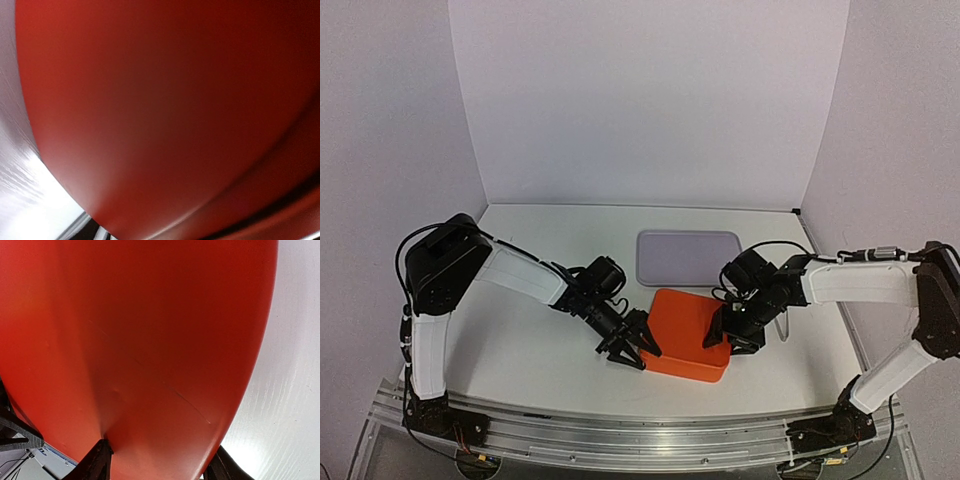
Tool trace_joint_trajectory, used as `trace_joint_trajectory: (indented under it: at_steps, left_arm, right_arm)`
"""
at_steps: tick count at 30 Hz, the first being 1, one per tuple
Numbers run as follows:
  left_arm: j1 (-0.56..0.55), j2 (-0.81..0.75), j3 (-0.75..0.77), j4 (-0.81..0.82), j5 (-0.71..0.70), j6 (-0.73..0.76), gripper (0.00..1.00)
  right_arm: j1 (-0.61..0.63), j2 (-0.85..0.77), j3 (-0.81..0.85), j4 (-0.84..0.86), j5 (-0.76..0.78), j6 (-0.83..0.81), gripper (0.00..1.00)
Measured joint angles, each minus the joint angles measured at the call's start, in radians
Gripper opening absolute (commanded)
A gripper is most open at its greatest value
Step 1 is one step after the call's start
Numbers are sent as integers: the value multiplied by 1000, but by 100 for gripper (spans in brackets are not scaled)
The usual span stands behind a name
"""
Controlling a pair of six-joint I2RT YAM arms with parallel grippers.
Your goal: Pack the cookies
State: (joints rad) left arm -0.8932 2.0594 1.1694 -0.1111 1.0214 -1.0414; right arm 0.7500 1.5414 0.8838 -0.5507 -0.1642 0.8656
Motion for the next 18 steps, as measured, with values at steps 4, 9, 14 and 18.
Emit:
trace_joint_trajectory:
  at_steps: [4,9,14,18]
  left_arm:
    - [19,15,-10,34,93,0,25]
    - [36,45,-31,130,154,1,19]
    - [48,65,-56,226,197,-10,24]
    - [50,63,-65,260,198,-12,35]
  right_arm:
    - [-9,14,12,-10,-4,0,54]
    - [-19,44,33,-33,-15,0,51]
    - [-27,57,45,-48,-29,0,52]
    - [-27,47,44,-46,-24,-4,60]
